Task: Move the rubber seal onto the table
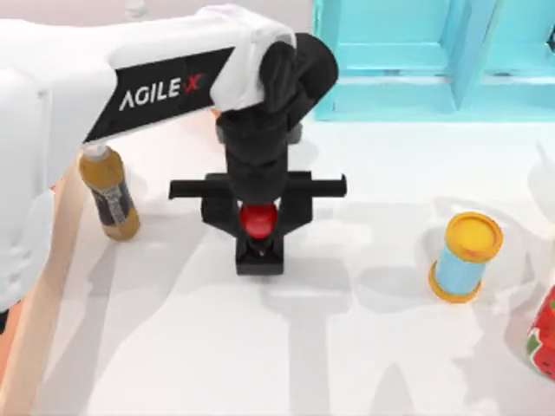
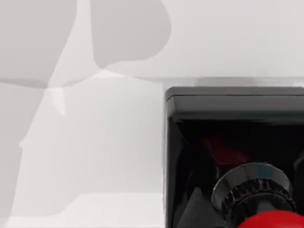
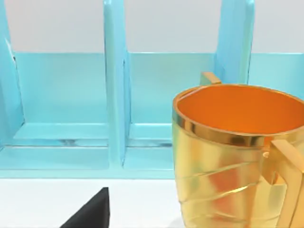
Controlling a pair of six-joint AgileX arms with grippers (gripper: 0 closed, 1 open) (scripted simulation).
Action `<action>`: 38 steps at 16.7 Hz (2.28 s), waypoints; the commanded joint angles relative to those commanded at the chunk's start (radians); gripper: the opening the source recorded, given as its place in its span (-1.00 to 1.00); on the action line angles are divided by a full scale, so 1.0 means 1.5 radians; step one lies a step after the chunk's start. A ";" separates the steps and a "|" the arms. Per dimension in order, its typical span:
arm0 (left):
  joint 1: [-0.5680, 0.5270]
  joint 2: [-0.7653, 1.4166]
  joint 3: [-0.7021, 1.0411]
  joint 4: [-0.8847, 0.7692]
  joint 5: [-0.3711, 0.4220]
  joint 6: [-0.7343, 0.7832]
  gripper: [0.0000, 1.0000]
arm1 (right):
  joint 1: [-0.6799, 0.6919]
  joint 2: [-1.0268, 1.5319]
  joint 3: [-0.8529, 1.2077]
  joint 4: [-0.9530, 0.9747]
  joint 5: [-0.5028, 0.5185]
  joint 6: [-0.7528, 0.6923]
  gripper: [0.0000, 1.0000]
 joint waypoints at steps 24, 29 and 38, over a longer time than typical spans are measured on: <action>-0.001 0.003 -0.005 0.005 0.000 0.000 1.00 | 0.000 0.000 0.000 0.000 0.000 0.000 1.00; 0.000 0.009 0.020 -0.017 0.000 -0.002 1.00 | 0.000 0.000 0.000 0.000 0.000 0.000 1.00; -0.005 0.044 0.357 -0.319 0.001 -0.005 1.00 | 0.000 0.000 0.000 0.000 0.000 0.000 1.00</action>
